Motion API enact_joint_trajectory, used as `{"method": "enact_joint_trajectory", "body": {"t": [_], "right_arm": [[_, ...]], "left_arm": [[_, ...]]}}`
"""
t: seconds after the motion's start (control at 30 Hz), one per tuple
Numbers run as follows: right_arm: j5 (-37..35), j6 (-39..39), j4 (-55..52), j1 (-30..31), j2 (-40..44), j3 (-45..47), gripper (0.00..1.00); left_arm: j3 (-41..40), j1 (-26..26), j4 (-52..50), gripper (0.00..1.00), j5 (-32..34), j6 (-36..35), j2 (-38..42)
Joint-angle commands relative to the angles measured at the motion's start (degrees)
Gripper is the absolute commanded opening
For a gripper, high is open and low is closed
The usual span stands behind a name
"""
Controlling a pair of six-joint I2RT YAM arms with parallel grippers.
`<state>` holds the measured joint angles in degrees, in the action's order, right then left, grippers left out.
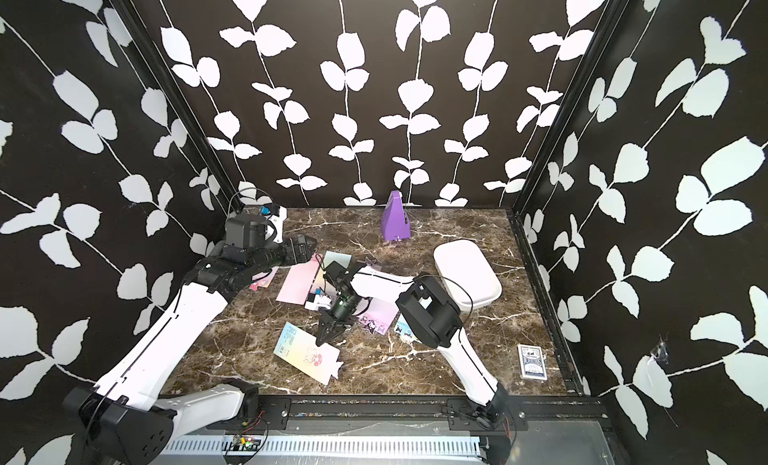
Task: Take the stickers out of the storage box
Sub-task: Place the sticker at the center of the board.
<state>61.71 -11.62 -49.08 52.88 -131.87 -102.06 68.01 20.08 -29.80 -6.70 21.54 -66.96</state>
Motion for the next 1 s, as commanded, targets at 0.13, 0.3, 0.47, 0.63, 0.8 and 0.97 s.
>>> {"method": "enact_joint_trajectory", "body": {"t": [0.13, 0.3, 0.47, 0.63, 0.8, 0.97], "right_arm": [[-5.37, 3.70, -8.16, -0.57, -5.99, -8.33, 0.10], [-8.40, 2.88, -8.89, -1.43, -7.07, -11.59, 0.11], [-11.44, 5.90, -14.90, -1.65, -9.20, -17.05, 0.16], [-12.86, 7.21, -17.09, -1.76, -9.80, -19.24, 0.25], [-17.33, 7.09, -16.70, -2.59, -7.55, -18.64, 0.32], [-29.42, 5.50, -13.28, -3.96, -1.61, -15.76, 0.37]], "left_arm": [[-0.51, -0.39, 1.02, 0.88, -0.57, -0.04, 0.36], [-0.49, -0.39, 0.89, 0.88, -0.25, -0.36, 0.36], [-0.60, -0.41, 1.24, 0.88, -0.64, -0.27, -0.26], [-0.46, -0.39, 1.33, 0.88, -0.89, -0.31, -0.54], [-0.43, -0.39, 1.24, 0.88, -0.20, -0.80, -0.34], [-1.01, -0.48, 1.86, 0.89, 0.93, -1.06, 0.06]]}}
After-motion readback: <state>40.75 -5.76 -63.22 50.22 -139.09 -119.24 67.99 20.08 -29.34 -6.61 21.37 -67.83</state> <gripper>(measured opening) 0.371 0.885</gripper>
